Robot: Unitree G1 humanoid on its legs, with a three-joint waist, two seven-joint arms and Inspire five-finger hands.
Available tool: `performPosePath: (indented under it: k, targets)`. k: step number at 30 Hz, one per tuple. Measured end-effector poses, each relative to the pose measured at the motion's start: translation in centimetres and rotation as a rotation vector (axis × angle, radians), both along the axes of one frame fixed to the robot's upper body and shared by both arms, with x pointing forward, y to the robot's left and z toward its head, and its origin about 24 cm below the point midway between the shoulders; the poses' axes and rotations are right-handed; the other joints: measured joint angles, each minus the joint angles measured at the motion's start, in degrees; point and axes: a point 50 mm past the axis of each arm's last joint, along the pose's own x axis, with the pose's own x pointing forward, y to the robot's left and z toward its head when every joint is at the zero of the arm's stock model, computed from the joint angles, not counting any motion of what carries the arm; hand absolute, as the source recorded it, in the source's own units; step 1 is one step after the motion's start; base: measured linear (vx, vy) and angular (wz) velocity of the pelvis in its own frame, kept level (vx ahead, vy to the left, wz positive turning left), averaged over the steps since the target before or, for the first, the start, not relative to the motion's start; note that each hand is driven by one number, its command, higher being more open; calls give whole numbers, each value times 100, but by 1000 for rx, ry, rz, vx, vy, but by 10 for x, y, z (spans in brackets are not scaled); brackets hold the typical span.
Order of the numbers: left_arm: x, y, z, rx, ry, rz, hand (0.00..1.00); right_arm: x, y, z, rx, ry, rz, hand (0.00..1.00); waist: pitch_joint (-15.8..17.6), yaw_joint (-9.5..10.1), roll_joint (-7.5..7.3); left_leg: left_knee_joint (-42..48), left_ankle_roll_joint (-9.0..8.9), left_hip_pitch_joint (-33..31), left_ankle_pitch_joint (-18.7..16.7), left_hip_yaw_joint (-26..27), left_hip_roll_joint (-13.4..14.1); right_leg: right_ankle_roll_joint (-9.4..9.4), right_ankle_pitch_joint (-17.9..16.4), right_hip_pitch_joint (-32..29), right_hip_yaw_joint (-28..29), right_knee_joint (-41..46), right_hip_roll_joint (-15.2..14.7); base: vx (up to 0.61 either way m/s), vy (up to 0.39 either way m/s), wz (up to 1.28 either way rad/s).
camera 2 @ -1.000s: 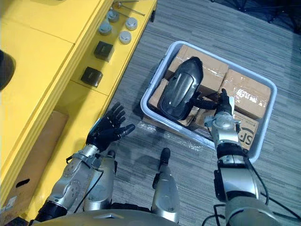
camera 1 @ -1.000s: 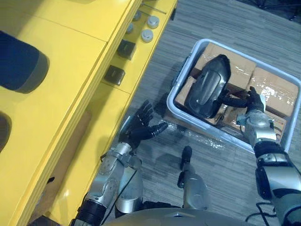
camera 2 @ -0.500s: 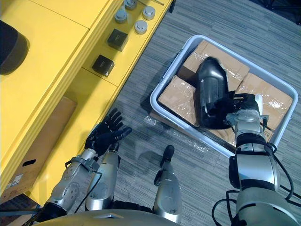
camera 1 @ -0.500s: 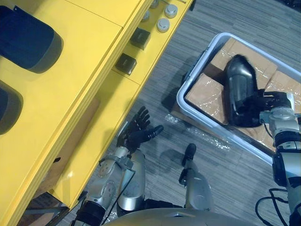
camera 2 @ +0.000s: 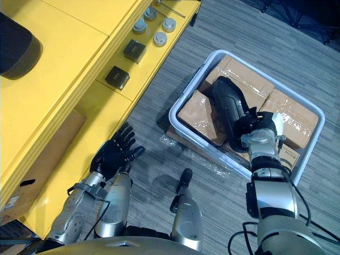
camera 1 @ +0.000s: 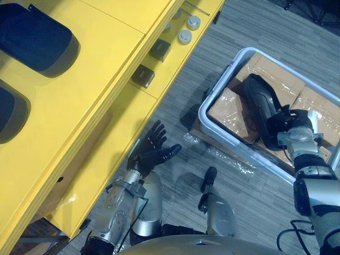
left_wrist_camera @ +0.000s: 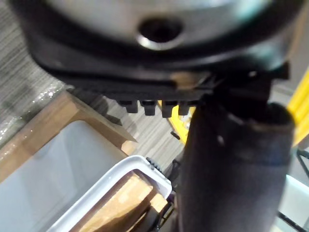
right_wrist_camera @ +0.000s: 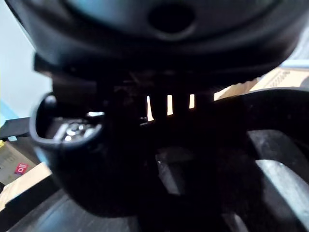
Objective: Walk over and take three plastic housings, then place them on the shelf
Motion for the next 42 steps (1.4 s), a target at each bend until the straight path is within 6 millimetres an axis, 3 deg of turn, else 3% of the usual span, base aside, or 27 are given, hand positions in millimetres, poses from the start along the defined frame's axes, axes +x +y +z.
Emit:
performPosePath:
  k: [3, 6, 11, 15, 19, 22, 29, 42]
  targets:
    - [-5, 0, 13, 12, -57, -8, 100, -11, 23, -7, -102, -71, 30, 0, -6, -33, -144, -228, -24, 323, 36, 160, 59, -20, -20, 158, 74, -18, 2, 59, 1, -19]
    - [-3, -6, 24, 8, -83, -47, 100, -20, 44, -8, -143, -148, 49, 0, -116, -197, -270, -413, -43, 545, 61, 260, 91, -8, -73, 277, 86, -25, -9, 10, -4, -10]
    - [-1, -30, 13, -67, 99, -197, 100, -40, 68, -17, -292, -236, 70, 0, -622, -398, -492, -674, -83, 808, 120, 589, 197, 5, -99, 323, 211, -79, 3, 42, 2, -15]
    - [1, -56, 3, -101, 227, -294, 100, -50, 75, -13, -423, -318, 121, 0, -997, -551, -482, -862, -77, 1042, 121, 742, 215, 13, -91, 463, 313, -212, 16, 47, 19, -17]
    - [16, -71, 1, -161, 292, -272, 100, -60, 91, -2, -498, -471, 185, 0, -1271, -727, -389, -1018, -75, 1313, 120, 999, 247, 12, -91, 497, 546, -221, 41, 42, 25, -28]
    - [29, -75, 1, -170, 312, -238, 100, -69, 105, 0, -505, -564, 212, 0, -1407, -860, -364, -1117, -70, 1524, 121, 1190, 260, 12, -90, 548, 703, -231, 53, 6, 26, -25]
    - [34, -80, -1, -295, 323, -186, 100, -79, 132, -2, -468, -693, 297, 0, -1674, -1088, -296, -1264, -62, 1813, 118, 1431, 262, 16, -58, 641, 908, -320, 67, -8, 24, -18]
    - [40, -93, 14, -369, 223, -259, 100, -85, 166, -9, -368, -757, 431, 0, -1835, -1117, -174, -1410, -41, 1987, 144, 1575, 250, 18, -54, 647, 1032, -331, 67, -4, 11, -5]
